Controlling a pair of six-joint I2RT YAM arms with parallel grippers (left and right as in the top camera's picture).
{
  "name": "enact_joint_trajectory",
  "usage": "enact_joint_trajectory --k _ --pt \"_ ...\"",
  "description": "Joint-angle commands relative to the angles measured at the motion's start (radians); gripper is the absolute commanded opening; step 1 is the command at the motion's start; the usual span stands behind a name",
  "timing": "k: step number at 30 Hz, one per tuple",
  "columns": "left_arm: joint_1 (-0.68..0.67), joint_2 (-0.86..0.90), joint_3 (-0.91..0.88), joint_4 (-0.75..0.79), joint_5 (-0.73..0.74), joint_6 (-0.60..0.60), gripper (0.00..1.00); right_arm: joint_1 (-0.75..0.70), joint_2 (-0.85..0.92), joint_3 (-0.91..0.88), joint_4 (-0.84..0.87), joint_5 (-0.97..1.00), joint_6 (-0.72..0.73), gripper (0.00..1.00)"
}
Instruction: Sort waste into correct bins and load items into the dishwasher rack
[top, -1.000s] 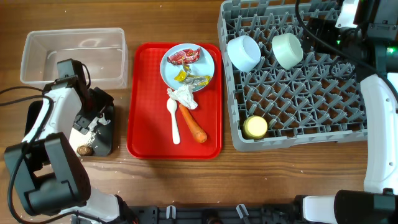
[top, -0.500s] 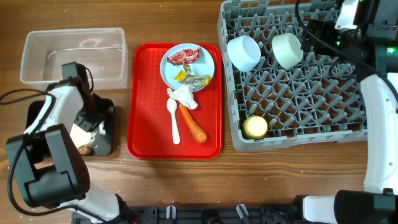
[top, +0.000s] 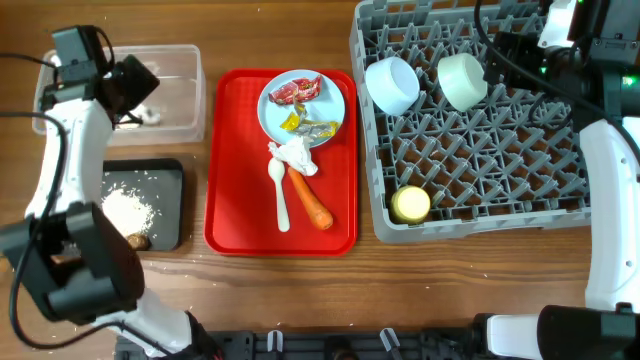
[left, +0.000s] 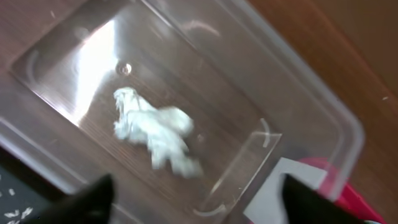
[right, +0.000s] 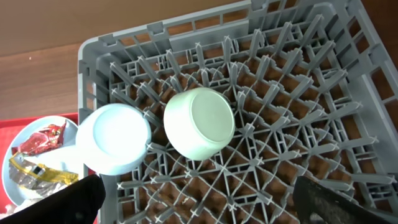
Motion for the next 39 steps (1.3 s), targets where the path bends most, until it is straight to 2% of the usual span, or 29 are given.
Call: enact_joint_trajectory --k 1,3,5,7,12,18,23,24,25,26,30,31,33,37,39 --pt "-0.016 -0.002 0.002 0.001 0.062 0.004 1.00 0.000 0.011 0.000 0.003 -0.016 0.007 1.00" --pt "-0.051 -0.055 0.026 0.000 0.164 0.012 1.00 0.000 0.011 0.000 0.005 -0.016 0.006 1.00" --pt "-0.143 -0.098 0.047 0.002 0.212 0.076 1.00 0.000 0.011 0.000 0.004 -0.016 0.006 1.00" --pt "-0.259 -0.095 0.047 0.000 0.205 0.114 1.00 0.000 0.011 0.000 0.001 -0.016 0.007 1.00" --pt "-0.565 0.065 0.047 -0.098 0.126 0.113 1.00 0.000 0.011 0.000 -0.024 -0.015 0.003 1.00" --pt "-0.686 0.215 0.047 -0.166 0.097 0.112 0.99 0.000 0.011 0.000 -0.027 -0.015 0.003 1.00" --pt "-0.695 0.229 0.040 -0.213 0.063 0.112 0.79 0.000 0.011 0.000 -0.036 -0.015 0.003 1.00" --pt "-0.697 0.231 0.038 -0.214 0.046 0.112 0.71 0.000 0.011 0.000 -0.037 -0.015 0.003 1.00" --pt "-0.697 0.233 0.037 -0.216 0.040 0.112 0.55 0.000 0.011 0.000 -0.040 -0.014 0.003 0.99" --pt "-0.697 0.233 0.037 -0.216 0.040 0.112 0.43 0.000 0.011 0.000 -0.041 -0.015 0.003 1.00" --pt "-0.698 0.233 0.037 -0.225 0.041 0.112 0.09 0.000 0.011 0.000 -0.043 -0.014 0.002 1.00" --pt "-0.698 0.233 0.038 -0.233 0.044 0.112 0.04 0.000 0.011 0.000 -0.045 -0.014 0.003 1.00" --pt "-0.696 0.214 0.060 -0.281 0.048 0.112 0.04 0.000 0.011 0.000 -0.044 -0.014 0.002 1.00" --pt "-0.675 0.109 0.232 -0.444 0.042 0.140 0.04 0.000 0.011 0.000 -0.043 -0.015 0.003 1.00" --pt "-0.630 0.051 0.270 -0.424 -0.052 0.146 0.04 0.000 0.011 0.000 -0.043 -0.015 0.003 1.00"
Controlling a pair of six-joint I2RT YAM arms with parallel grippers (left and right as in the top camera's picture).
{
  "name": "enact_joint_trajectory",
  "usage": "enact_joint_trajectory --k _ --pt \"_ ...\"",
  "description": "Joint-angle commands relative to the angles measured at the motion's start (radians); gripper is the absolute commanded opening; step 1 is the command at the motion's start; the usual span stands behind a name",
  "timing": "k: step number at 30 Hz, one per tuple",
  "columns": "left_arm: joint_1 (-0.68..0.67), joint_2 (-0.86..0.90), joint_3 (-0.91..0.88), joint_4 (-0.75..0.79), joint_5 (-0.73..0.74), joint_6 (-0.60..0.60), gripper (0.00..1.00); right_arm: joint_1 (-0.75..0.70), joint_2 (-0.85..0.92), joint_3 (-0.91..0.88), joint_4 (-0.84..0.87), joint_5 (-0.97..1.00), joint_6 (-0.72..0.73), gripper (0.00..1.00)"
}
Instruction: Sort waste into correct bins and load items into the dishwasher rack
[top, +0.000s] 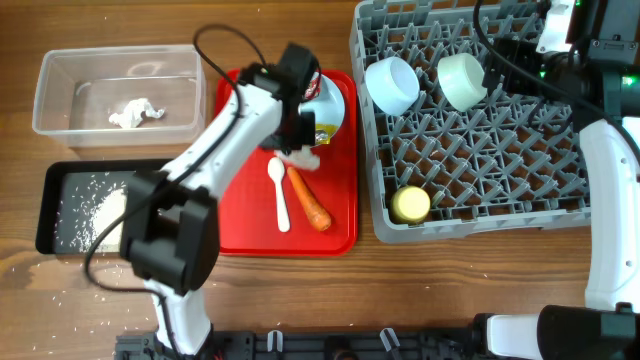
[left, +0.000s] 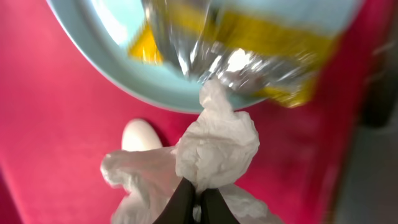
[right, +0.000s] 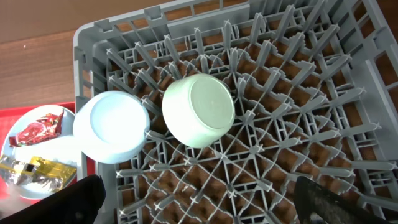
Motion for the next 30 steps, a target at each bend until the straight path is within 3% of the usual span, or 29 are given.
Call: enact_joint_trajectory --k 1,8,11,12,13,14,17,23,26,30 --pt "0.087 -0.138 0.080 0.031 -0.167 0.027 0.04 0.000 0.011 0.000 0.002 -0.015 0.003 1.00" --pt "0.480 -0.133 0.080 0.080 -0.211 -0.007 0.04 0.000 0.011 0.000 0.003 -0.015 0.003 1.00" --pt "0.601 -0.100 0.080 0.098 -0.135 -0.006 0.05 0.000 0.011 0.000 0.005 -0.015 0.003 1.00" --pt "0.616 -0.087 0.080 0.097 -0.117 -0.007 0.22 0.000 0.011 0.000 0.004 -0.015 0.003 1.00" --pt "0.619 -0.074 0.080 0.093 -0.097 -0.007 0.93 0.000 0.011 0.000 0.003 -0.015 0.003 1.00" --pt "0.617 -0.069 0.080 0.095 -0.085 -0.008 1.00 0.000 0.011 0.000 0.003 -0.015 0.003 1.00" --pt "0.567 -0.069 0.080 0.152 -0.061 -0.010 1.00 0.000 0.011 0.000 0.004 -0.015 0.003 1.00" --pt "0.288 -0.060 0.080 0.288 -0.056 -0.002 1.00 0.000 0.011 0.000 0.002 -0.015 0.003 1.00" --pt "0.134 0.034 0.080 0.283 -0.045 -0.003 1.00 0.000 0.011 0.000 -0.005 -0.015 0.003 1.00" --pt "0.037 0.126 0.080 0.225 -0.045 0.002 1.00 0.000 0.011 0.000 -0.006 -0.015 0.003 1.00"
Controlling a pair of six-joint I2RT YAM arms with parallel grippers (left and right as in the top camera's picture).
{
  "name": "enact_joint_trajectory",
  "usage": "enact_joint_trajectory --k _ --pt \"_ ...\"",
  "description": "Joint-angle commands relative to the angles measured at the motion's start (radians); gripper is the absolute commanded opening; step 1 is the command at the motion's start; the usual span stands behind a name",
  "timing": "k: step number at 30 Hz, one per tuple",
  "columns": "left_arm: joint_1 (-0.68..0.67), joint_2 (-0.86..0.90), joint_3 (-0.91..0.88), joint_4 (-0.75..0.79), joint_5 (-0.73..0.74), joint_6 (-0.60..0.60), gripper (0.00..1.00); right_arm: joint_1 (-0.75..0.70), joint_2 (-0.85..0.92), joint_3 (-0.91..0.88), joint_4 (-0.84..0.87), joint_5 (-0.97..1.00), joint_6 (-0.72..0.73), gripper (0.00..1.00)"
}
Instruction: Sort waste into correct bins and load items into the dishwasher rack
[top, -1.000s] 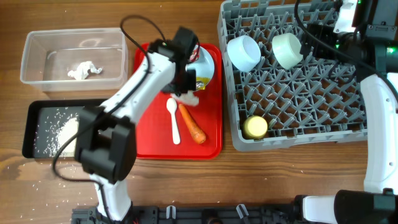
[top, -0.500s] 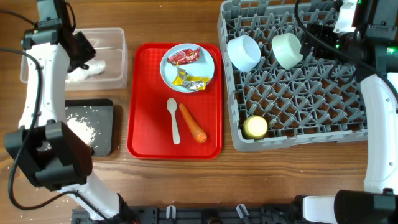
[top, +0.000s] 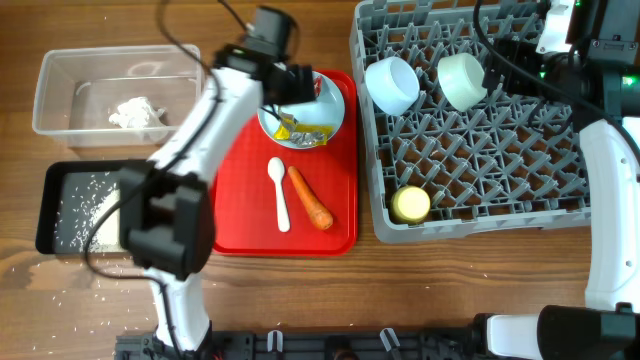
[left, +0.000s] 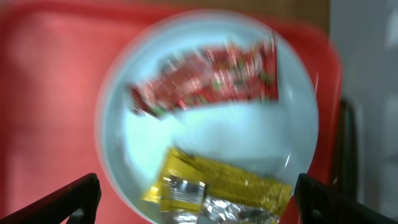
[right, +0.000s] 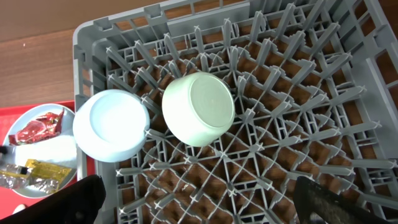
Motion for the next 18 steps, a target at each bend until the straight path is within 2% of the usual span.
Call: enact_joint_trajectory --k 1,4,6,7,8,9,12,13,15,18 --pt "-0.055 0.077 0.001 -0.031 0.004 0.010 1.00 0.000 0.011 0.000 -0.002 -0.015 0.003 1.00" --pt "-0.076 0.146 0.001 -0.047 0.004 0.009 0.94 0.000 0.011 0.000 -0.004 -0.015 0.003 1.00" --pt "-0.077 0.152 0.001 -0.057 0.004 0.004 0.82 0.000 0.011 0.000 -0.006 -0.014 0.003 1.00" --pt "-0.077 0.152 0.001 -0.053 0.004 0.004 0.69 0.000 0.011 0.000 -0.005 -0.015 0.003 1.00" --pt "-0.077 0.152 0.001 -0.053 0.004 0.004 0.60 0.000 0.011 0.000 -0.006 -0.015 0.003 1.00" --pt "-0.077 0.152 0.001 -0.053 0.004 0.004 0.37 0.000 0.011 0.000 -0.008 -0.015 0.003 1.00" --pt "-0.077 0.152 0.001 -0.048 0.004 0.004 0.10 0.000 0.011 0.000 -0.011 -0.015 0.003 1.00" --pt "-0.077 0.151 0.001 -0.048 0.004 0.004 0.04 0.000 0.011 0.000 -0.011 -0.014 0.003 1.00" --pt "-0.076 0.127 0.031 -0.096 0.010 0.002 0.04 0.000 0.011 0.000 -0.011 -0.014 0.003 1.00" --pt "-0.014 0.006 0.182 -0.216 -0.022 0.002 0.04 0.000 0.011 0.000 -0.011 -0.003 0.003 1.00"
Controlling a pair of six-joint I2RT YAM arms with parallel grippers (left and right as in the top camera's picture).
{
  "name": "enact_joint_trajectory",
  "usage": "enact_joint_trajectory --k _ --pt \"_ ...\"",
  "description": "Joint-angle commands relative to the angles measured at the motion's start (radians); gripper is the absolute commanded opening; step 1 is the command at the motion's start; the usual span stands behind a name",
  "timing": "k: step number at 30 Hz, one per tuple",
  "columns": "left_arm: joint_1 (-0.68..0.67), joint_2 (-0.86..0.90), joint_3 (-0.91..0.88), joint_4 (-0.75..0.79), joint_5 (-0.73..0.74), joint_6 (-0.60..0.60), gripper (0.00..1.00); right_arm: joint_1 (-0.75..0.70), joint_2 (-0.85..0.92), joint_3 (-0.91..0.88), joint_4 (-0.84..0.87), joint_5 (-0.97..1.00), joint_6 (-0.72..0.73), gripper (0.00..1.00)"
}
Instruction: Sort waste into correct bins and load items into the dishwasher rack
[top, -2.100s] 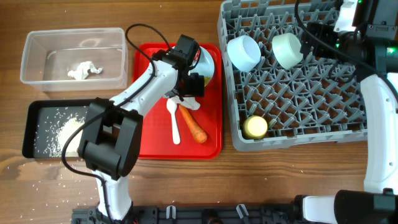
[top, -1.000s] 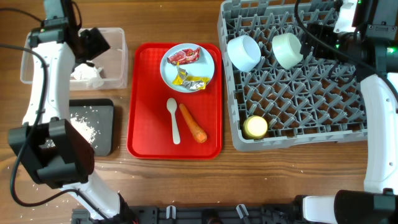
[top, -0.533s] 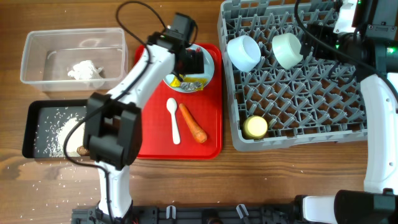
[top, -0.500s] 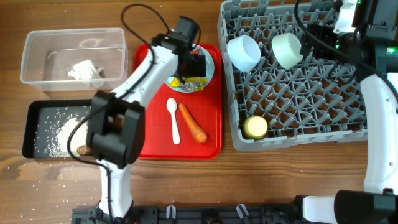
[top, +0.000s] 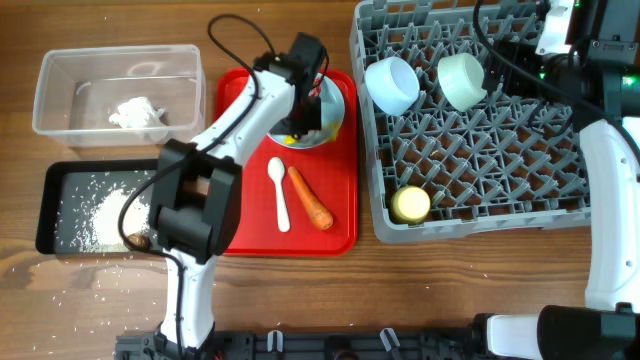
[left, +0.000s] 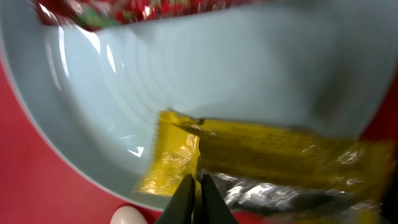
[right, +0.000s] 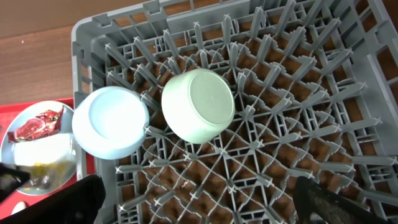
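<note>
A light blue plate (left: 118, 93) on the red tray (top: 235, 225) holds a yellow foil wrapper (left: 261, 155) and a red wrapper (left: 124, 9). My left gripper (left: 196, 185) is down on the plate, shut on the yellow wrapper's edge. A white spoon (top: 280, 192) and a carrot (top: 311, 199) lie on the tray below the plate. The grey dishwasher rack (top: 470, 215) carries a white cup (right: 112, 121), a pale green cup (right: 199, 113) and a yellow-topped item (top: 410, 205). My right gripper (right: 199, 205) hangs open over the rack, holding nothing.
At the far left stands a clear plastic bin (top: 55, 125) with crumpled white tissue (top: 135, 110) inside. Below it is a black tray (top: 55, 235) with scattered rice. My left arm stretches across the tray's upper half.
My left gripper was open above the plate. Now it is lower and shut on the yellow wrapper. The right arm and the rack's contents have not moved.
First my left gripper was open over the clear bin, with a tissue lying in it and another on the tray. Then it was shut on the tray's tissue. Later that tissue was gone from the tray and the gripper was open over the plate; now it grips the yellow wrapper.
</note>
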Motion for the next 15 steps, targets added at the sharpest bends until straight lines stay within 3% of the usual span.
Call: enact_joint_trajectory --k 1,4,10,11,12,13,15 --pt "0.114 -0.188 0.132 -0.023 -0.098 -0.001 0.04 0.000 0.011 0.000 0.001 -0.004 0.002 1.00" --pt "0.247 -0.219 0.132 -0.052 -0.233 -0.001 0.04 0.000 0.011 0.000 0.001 -0.004 0.003 1.00" --pt "0.485 -0.215 0.130 -0.100 -0.218 -0.001 0.07 0.000 0.011 0.000 0.008 -0.004 0.003 1.00" --pt "0.505 -0.214 0.130 -0.119 -0.206 -0.002 0.37 0.000 0.011 0.000 0.008 -0.004 0.003 1.00" --pt "0.512 -0.214 0.130 -0.122 -0.206 -0.002 0.87 0.000 0.011 0.000 0.008 -0.004 0.003 1.00" --pt "0.511 -0.215 0.131 -0.110 -0.206 -0.002 1.00 0.000 0.011 0.000 0.008 -0.004 0.003 1.00" --pt "0.494 -0.215 0.131 -0.089 -0.159 -0.002 1.00 0.000 0.011 0.000 0.007 -0.004 0.003 1.00"
